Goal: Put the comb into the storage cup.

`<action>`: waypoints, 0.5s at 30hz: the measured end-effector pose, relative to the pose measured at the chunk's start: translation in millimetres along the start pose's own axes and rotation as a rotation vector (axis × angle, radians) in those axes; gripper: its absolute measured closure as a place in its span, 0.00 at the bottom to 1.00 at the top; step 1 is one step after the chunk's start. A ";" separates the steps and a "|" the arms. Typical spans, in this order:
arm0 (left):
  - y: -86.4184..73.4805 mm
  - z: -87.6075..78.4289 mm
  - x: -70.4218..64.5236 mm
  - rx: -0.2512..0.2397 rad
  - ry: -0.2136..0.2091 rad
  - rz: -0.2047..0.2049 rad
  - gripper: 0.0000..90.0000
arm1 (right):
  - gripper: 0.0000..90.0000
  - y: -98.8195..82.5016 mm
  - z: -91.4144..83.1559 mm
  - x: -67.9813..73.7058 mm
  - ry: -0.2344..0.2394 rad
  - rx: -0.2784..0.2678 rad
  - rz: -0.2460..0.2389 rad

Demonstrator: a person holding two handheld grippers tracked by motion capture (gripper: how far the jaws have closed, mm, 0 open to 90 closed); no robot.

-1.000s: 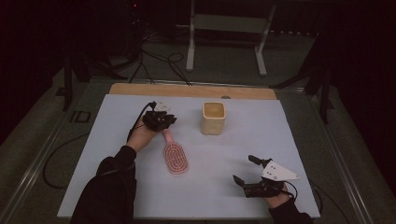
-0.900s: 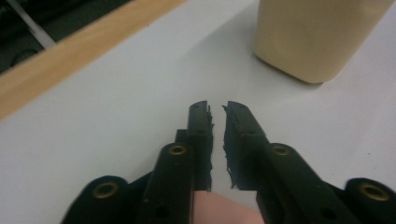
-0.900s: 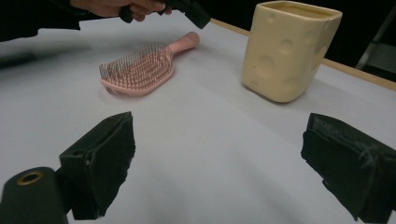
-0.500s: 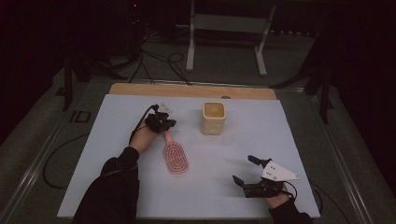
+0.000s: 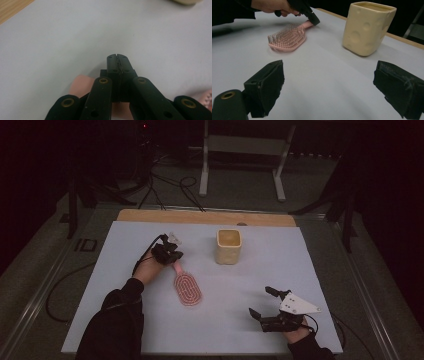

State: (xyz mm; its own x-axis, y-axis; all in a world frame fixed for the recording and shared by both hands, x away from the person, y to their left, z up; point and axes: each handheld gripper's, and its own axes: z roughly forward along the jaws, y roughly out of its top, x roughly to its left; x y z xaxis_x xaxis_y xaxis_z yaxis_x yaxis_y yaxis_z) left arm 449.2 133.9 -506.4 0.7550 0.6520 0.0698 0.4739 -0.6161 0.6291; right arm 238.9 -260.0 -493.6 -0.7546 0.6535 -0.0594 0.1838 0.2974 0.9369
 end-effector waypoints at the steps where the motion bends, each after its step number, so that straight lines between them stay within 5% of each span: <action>1: -0.9 -1.4 0.8 0.009 0.003 0.009 1.00 | 0.10 0.0 0.0 0.0 0.000 0.000 0.000; 15: -26.6 -26.1 13.9 0.085 0.010 -0.013 1.00 | 0.10 0.5 1.2 0.3 0.000 0.000 0.006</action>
State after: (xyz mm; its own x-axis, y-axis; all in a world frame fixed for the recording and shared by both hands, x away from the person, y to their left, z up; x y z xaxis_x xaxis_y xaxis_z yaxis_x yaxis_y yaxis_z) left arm 435.2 170.9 -501.9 0.7442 0.6642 0.0701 0.5206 -0.6426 0.5621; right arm 239.5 -258.9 -493.6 -0.7536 0.6551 -0.0535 0.1884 0.2933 0.9373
